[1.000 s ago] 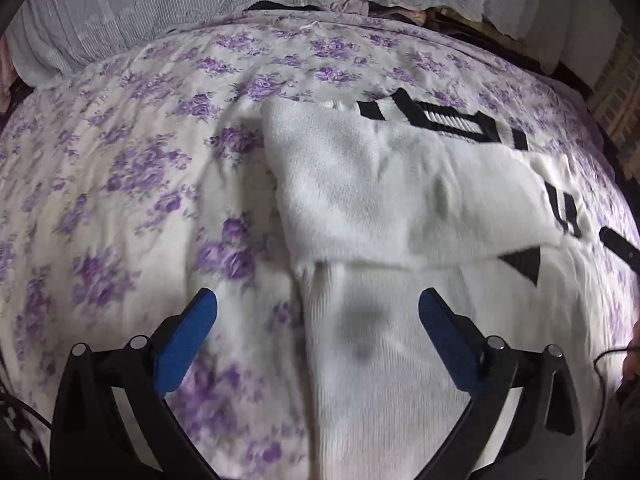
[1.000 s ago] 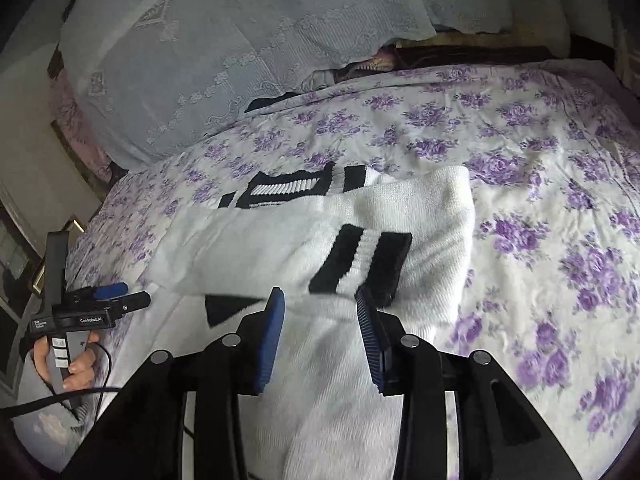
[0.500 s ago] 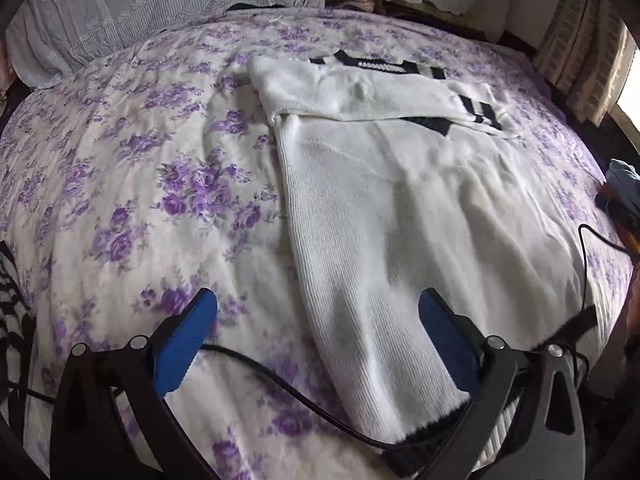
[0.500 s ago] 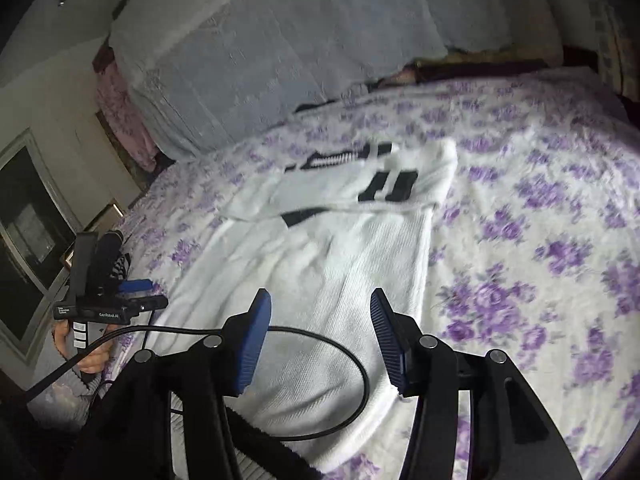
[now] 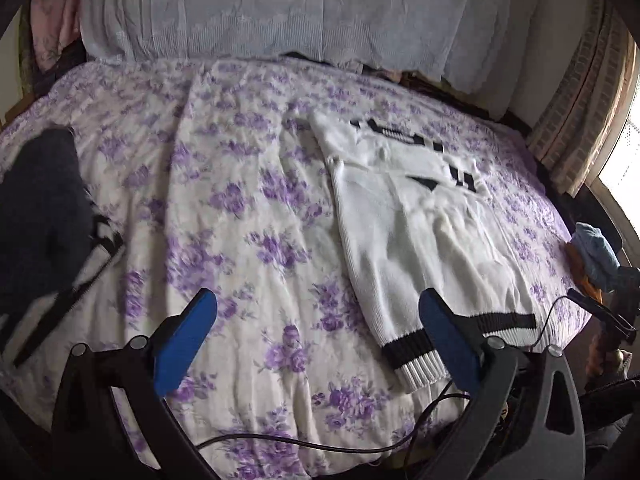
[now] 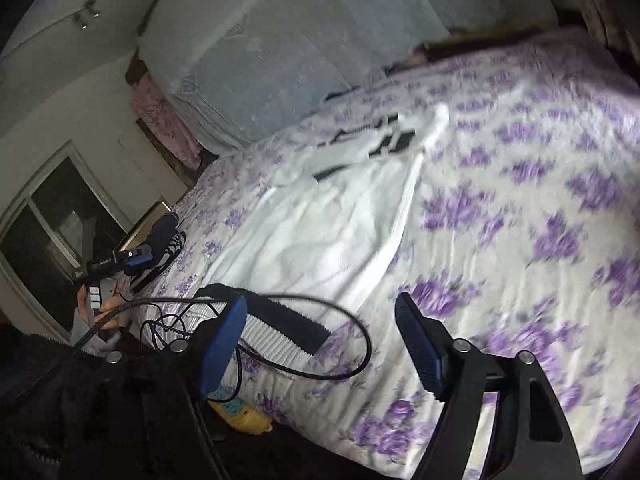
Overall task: Fold small clothes
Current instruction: 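Grasp the ribbed hem with the right gripper and lift it toward the collar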
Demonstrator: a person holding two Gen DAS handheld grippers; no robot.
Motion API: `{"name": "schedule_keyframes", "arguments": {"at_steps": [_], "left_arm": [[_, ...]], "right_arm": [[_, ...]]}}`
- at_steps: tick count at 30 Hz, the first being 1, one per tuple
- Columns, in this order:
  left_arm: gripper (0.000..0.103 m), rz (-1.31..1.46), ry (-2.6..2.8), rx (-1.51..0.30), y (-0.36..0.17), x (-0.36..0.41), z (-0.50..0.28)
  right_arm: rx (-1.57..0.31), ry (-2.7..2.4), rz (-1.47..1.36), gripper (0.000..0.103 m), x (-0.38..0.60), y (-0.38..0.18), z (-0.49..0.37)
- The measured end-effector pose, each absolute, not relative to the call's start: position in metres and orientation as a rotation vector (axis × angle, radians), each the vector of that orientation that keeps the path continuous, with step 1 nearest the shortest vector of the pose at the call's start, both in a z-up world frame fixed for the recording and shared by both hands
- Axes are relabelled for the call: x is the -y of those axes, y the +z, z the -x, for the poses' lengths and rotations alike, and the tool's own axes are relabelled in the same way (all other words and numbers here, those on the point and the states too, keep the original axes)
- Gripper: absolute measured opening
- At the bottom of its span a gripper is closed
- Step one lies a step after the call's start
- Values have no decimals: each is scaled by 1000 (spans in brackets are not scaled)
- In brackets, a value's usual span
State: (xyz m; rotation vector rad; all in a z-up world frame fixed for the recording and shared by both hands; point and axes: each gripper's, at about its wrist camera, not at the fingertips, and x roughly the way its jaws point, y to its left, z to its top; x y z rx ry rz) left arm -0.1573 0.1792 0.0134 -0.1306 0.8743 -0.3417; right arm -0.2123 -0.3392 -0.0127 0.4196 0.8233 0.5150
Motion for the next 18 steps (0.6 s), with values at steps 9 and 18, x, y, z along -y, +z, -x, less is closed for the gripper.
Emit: {"name": "schedule_keyframes", "arguments": {"at_steps": [9,18], "left_arm": [[98,38,-500,-1047,-56,-95,115],[98,15,-496,-1077,-72,-84,120]], "right_arm": [[-848,273,-506,30,334,-38,167],[-1018,344,-454,33,300,-65,163]]}}
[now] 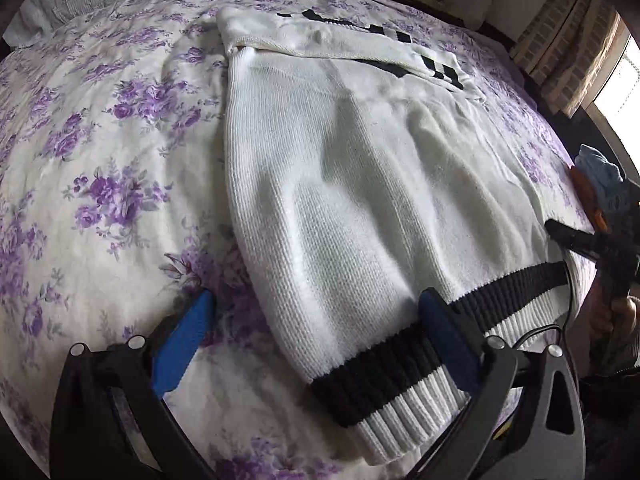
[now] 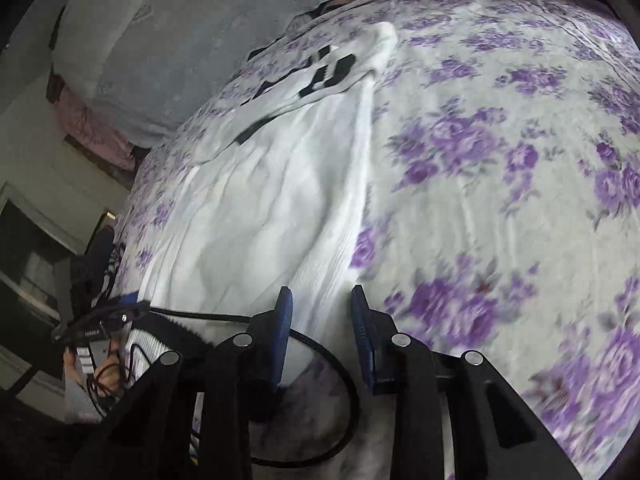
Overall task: Fold small clothes
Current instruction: 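Grasp the ribbed hem with the right gripper and lift it toward the collar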
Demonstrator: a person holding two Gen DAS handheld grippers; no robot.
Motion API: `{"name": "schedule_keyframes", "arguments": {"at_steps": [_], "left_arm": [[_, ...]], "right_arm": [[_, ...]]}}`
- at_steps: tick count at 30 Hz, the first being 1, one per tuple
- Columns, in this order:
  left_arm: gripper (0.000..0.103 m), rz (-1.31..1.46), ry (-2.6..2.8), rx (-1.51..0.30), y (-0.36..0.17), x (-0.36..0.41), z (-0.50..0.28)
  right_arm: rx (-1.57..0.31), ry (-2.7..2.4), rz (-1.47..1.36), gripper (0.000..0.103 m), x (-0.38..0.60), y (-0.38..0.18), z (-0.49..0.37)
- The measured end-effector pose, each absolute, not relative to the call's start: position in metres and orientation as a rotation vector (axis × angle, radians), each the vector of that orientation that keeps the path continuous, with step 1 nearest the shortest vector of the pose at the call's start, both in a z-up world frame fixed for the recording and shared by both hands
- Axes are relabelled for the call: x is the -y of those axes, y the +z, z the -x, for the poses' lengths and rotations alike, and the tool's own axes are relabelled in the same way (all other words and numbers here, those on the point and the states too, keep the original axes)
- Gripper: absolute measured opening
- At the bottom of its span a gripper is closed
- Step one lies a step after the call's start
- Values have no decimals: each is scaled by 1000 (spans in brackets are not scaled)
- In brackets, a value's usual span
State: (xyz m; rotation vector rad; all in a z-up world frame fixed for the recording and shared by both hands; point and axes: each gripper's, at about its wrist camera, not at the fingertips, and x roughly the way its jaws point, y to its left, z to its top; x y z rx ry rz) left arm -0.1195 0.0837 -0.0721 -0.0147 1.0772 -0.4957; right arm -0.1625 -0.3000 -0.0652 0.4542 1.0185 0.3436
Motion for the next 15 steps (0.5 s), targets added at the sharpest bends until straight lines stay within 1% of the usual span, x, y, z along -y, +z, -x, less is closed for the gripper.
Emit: {"name": "schedule_keyframes", "arguments": {"at_steps": [3,4,5,8,10,12,15], "left_arm": [[98,26,-555,-1084,-69,-82,130],[98,16,-577,-1083,-69,-79,134],[99,-3,-596,-1080,-69,-74,139],[99,-51,-601,-1068,-72,-62,144],[99,-44,-610,-1063,-72,-62,144],[99,-25,-623,-1063,-72,-63,143],[98,-9,-645,-1057,-71,-62,138]], "right_arm": [[-1047,401,-442,40,281,-66,187],[-1039,395,-414,41,278,-65,193],[-1033,392,-400,45,275,-63,197],[-1018,390,-429,53,272,-64,195],[-1004,389,-384,57,264,-62,196],[-982,390,-374,58,262,-60,197],[-932,427,-462,54,262,-55,192]]}}
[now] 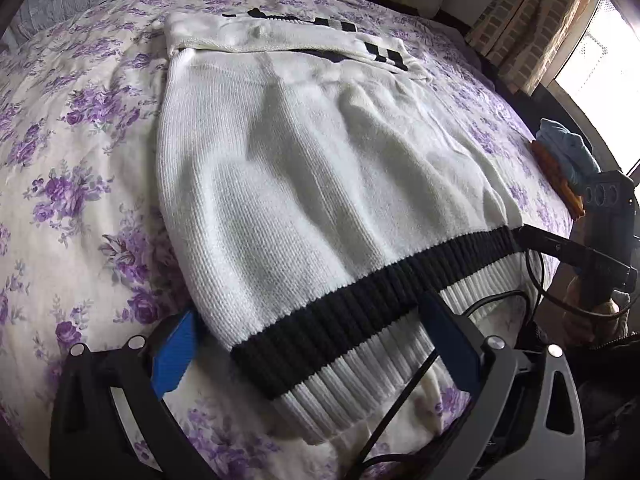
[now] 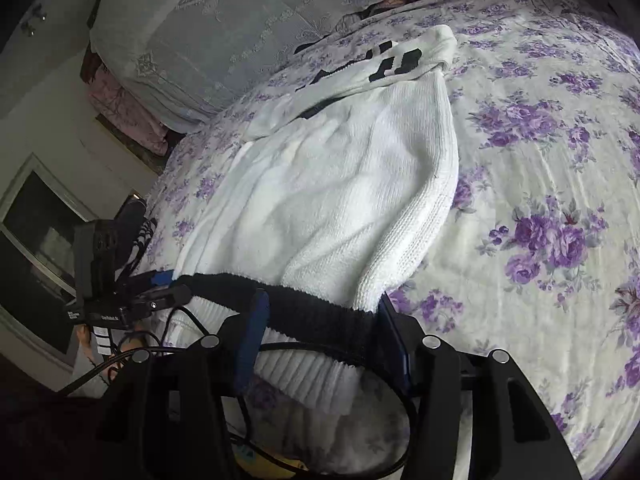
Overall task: Fold small clothes
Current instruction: 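Grasp the ribbed hem with the right gripper and lift it toward the collar, then carry the held hem over the vest body toward the collar with the right gripper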
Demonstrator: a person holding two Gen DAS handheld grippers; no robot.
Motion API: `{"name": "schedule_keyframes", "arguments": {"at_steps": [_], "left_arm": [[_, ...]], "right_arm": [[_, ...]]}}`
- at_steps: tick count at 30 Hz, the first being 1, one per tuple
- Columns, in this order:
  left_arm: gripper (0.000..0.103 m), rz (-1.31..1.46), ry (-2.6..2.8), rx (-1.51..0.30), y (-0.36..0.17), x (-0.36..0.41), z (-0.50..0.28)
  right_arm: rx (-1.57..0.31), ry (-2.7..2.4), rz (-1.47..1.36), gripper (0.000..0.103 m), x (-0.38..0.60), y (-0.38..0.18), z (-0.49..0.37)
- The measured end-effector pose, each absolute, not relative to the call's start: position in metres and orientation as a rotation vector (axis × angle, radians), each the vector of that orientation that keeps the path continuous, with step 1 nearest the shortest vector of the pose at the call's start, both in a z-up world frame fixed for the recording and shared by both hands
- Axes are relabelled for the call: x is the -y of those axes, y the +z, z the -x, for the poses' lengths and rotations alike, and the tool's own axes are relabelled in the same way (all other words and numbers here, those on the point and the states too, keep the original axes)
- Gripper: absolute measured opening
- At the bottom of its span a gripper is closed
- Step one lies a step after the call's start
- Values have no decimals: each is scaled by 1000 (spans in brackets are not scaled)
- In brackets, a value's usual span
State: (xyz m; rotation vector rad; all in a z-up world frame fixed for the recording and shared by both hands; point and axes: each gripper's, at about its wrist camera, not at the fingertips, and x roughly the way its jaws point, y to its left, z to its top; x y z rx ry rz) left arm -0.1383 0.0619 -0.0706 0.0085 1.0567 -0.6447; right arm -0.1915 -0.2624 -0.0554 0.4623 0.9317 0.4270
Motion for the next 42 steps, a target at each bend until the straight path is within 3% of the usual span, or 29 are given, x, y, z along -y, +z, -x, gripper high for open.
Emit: {"name": "schedule_keyframes", "arguments": {"at_steps": [1,7,10,16,28,42], "left_arm": [[98,-9,-649,-1054,-70,-60,136],[95,-41,-637,-1038,-71,-54,135],[70,-36,-634,-1012,-66,-58,135],[16,-4,-644,-981,-54,-63,126],[13,30,-625,-814,3,-71,109],[13,-8,-581,-746,37,-58,68]], "right_arm": [[-921,442,-471,53,261,-53,189],[-964,390,-359,27,258,-57,187],[-971,400,-411,15,269,-62,189],[-821,463,-369,12,262,-33,195],[-652,452,-357,12,276,13,163],[-579,407,-348,12,282,33,123]]}}
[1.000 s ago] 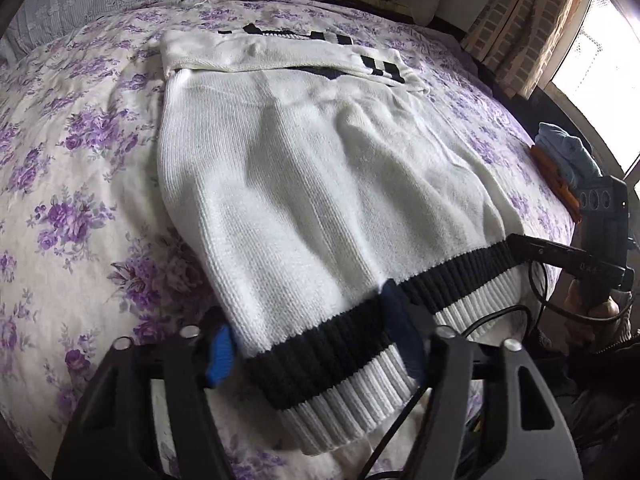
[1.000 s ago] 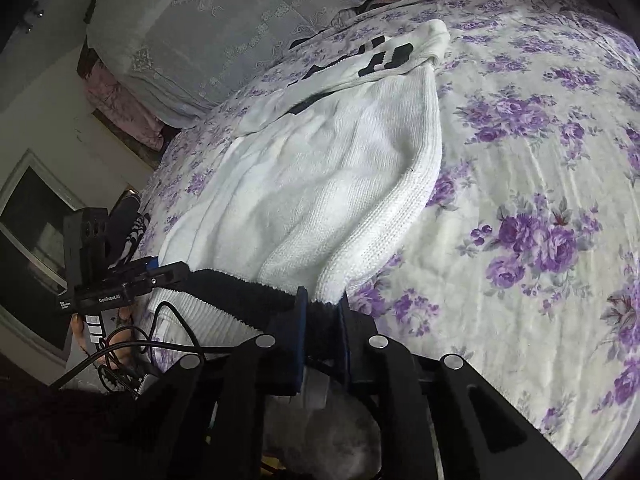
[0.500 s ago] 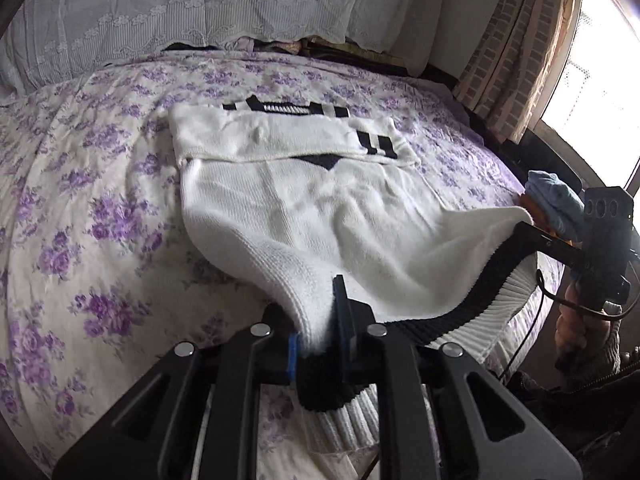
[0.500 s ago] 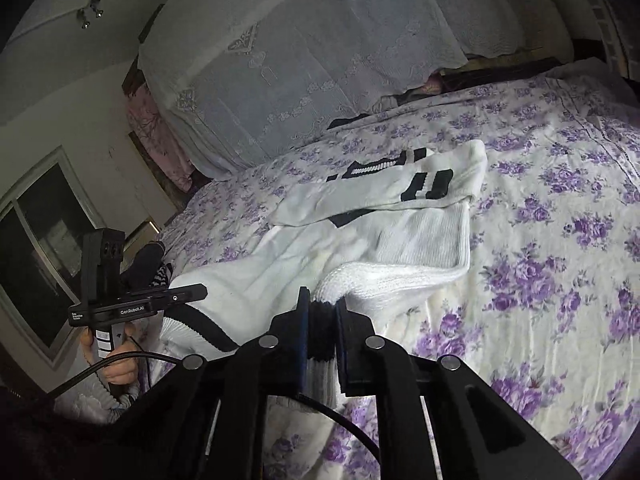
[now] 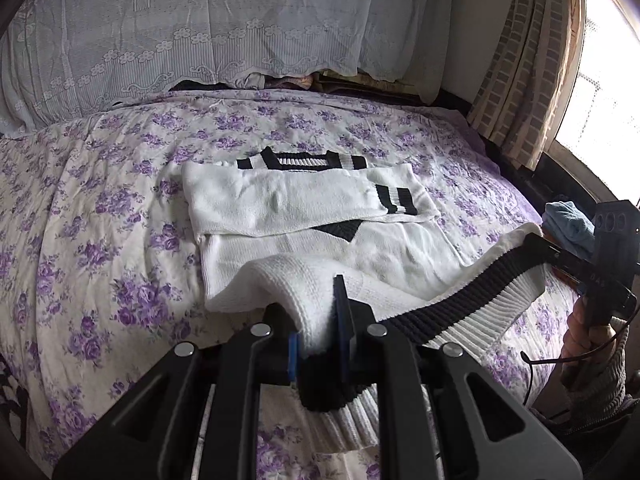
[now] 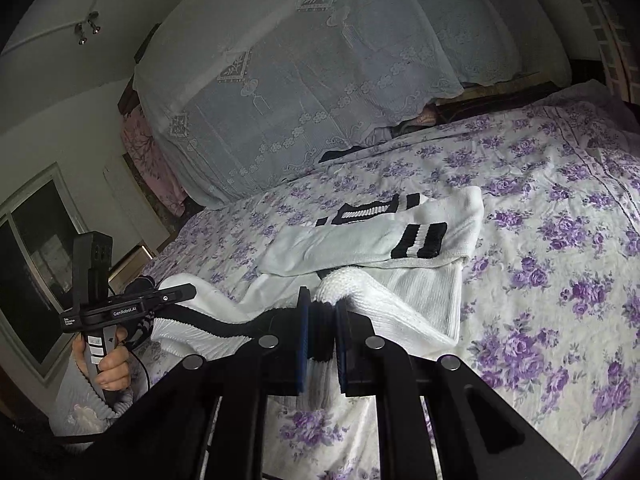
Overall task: Fold small clothes
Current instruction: 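Carry the held hem over the vest body toward the collar with the right gripper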
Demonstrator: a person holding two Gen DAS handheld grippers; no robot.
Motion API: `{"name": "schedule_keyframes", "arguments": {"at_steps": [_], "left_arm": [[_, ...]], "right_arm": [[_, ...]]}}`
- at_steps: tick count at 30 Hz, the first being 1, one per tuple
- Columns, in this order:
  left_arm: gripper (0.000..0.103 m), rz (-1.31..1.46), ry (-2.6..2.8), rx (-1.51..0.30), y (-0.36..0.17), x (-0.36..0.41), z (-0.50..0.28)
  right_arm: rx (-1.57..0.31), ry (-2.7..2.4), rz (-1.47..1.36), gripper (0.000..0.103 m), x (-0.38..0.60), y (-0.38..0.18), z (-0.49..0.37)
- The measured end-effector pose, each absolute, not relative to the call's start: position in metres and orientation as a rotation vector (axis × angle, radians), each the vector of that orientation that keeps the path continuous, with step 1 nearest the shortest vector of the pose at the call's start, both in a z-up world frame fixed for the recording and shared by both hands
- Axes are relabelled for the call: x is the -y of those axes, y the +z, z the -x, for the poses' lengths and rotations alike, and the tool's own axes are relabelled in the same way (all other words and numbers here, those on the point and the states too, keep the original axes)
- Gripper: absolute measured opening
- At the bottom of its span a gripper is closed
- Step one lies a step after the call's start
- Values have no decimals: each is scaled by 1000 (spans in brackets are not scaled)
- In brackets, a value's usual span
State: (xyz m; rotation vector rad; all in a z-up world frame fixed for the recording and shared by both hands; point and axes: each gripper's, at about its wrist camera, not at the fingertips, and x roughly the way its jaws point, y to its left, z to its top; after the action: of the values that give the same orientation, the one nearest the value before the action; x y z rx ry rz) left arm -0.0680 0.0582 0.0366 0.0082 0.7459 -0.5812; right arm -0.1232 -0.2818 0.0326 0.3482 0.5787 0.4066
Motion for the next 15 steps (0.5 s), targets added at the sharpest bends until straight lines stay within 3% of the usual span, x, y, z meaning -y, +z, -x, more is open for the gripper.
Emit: {"name": "schedule_keyframes", "arguments": {"at_steps": [15], "left_arm": [[13,-35,-564,-734,49,-38,21]], "right_arm": [[-574,353,-333,12,290,38,66]]}}
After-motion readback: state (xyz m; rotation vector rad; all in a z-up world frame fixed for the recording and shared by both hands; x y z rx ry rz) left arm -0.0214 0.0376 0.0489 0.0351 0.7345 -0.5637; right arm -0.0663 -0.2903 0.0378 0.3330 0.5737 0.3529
